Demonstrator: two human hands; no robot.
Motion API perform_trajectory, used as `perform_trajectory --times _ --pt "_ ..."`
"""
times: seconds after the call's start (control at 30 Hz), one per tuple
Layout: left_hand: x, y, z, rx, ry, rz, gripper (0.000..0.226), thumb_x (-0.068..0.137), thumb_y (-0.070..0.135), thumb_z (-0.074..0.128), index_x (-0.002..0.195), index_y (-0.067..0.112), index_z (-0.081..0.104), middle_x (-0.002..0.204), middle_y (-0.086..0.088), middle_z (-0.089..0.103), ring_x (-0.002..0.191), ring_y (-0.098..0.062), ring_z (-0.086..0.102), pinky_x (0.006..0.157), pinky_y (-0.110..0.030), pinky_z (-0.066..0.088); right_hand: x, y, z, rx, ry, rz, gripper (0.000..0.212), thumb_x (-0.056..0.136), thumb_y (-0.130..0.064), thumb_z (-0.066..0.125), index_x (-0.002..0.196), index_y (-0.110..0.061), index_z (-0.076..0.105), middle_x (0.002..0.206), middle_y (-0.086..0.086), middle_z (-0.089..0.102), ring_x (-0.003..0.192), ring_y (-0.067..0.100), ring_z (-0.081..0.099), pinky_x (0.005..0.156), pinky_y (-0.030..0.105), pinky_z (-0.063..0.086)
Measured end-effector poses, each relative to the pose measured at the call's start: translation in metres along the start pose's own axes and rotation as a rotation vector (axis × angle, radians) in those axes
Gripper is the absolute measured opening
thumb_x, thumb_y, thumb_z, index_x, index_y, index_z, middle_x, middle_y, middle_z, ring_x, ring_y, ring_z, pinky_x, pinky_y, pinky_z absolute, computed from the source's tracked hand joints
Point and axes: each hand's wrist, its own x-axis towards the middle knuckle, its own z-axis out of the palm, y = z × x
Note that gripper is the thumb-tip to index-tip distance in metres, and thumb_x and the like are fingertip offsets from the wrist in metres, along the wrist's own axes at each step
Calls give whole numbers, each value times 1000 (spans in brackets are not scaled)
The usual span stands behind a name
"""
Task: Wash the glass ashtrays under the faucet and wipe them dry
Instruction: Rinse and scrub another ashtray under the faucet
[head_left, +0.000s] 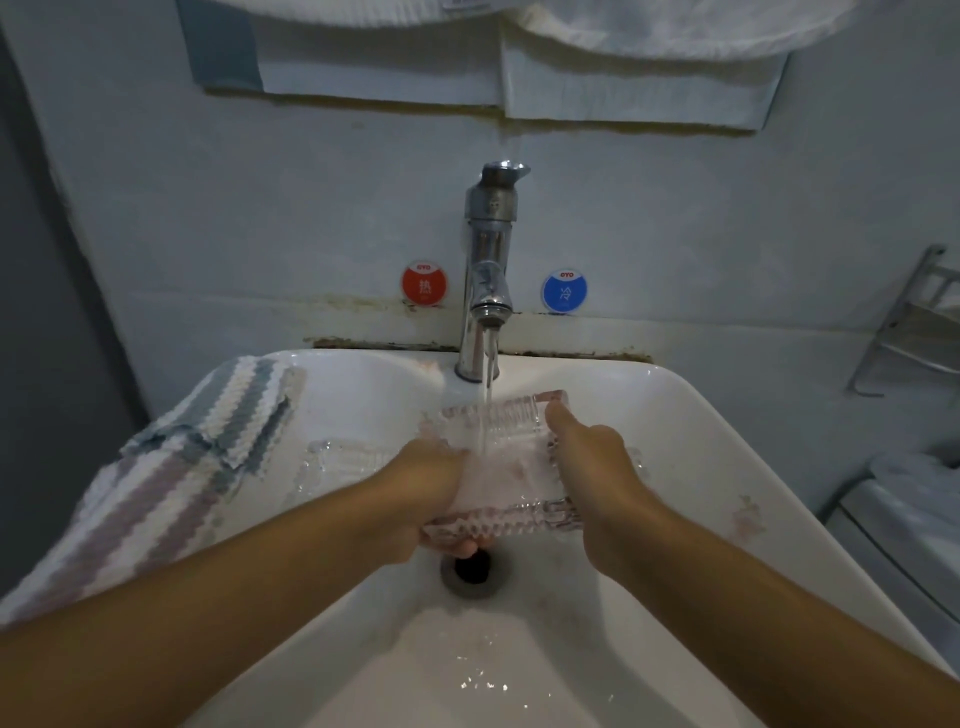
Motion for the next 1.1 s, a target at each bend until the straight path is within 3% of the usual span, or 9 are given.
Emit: perform_trajectory --times 0.1,0.23,0.33,0.4,0.47,0.53,0.67,0.9,1.1 --pt "0 7 -2 68 21 21 31 95 -8 33 88 1 62 48 -11 59 38 -22 48 47 -29 43 2 2 1 34 -10 28 59 105 -49 40 151 -13 38 146 13 48 126 33 49 103 42 42" --pt "2 14 -10 55 -34 -27 32 90 -18 30 94 -4 59 56 -18 66 46 -27 61 54 -35 50 4 4 2 109 -37 7 48 105 -49 40 135 -13 50 118 8 61 92 23 61 66 35 51" --pt "3 15 -14 146 -30 8 23 94 -14 43 95 -4 63 66 -19 69 58 -28 64 55 -35 54 9 9 3 119 -103 -18 45 104 -47 43 133 -14 55 119 9 68 103 29 67 90 47 57" --pt "5 13 -14 178 29 45 15 99 -5 48 99 -3 62 69 -17 69 55 -25 64 53 -33 54 8 11 5 104 -164 -37 30 103 -36 51 123 -16 60 108 10 73 98 29 71 92 49 58" --pt "8 10 -15 187 91 70 15 103 7 48 103 -1 61 74 -18 68 52 -24 63 47 -29 51 8 13 5 80 -222 -67 25 97 -20 61 122 -14 61 106 12 75 95 30 73 88 51 59" --pt "11 8 -16 178 138 87 21 104 17 50 104 0 62 79 -19 69 52 -23 62 40 -25 48 10 16 6 61 -298 -75 40 90 -7 66 128 -13 56 113 15 72 92 33 75 78 51 62" --pt "17 8 -19 183 231 112 24 103 23 53 109 1 61 90 -18 67 60 -25 62 36 -23 44 9 18 5 -40 -478 -77 55 86 8 60 134 -16 49 114 22 70 81 37 76 60 36 61" --pt "20 8 -20 225 99 78 20 94 2 58 113 -4 60 91 -24 70 57 -26 65 45 -28 53 8 21 5 -143 -366 -172 23 96 -5 57 114 -16 67 86 10 78 59 26 71 43 22 45" --pt "8 13 -20 85 109 103 16 97 20 64 109 10 65 88 -13 69 55 -20 60 41 -21 49 8 15 6 -58 -430 -172 40 97 4 36 122 -15 62 95 16 77 66 32 73 41 22 45"
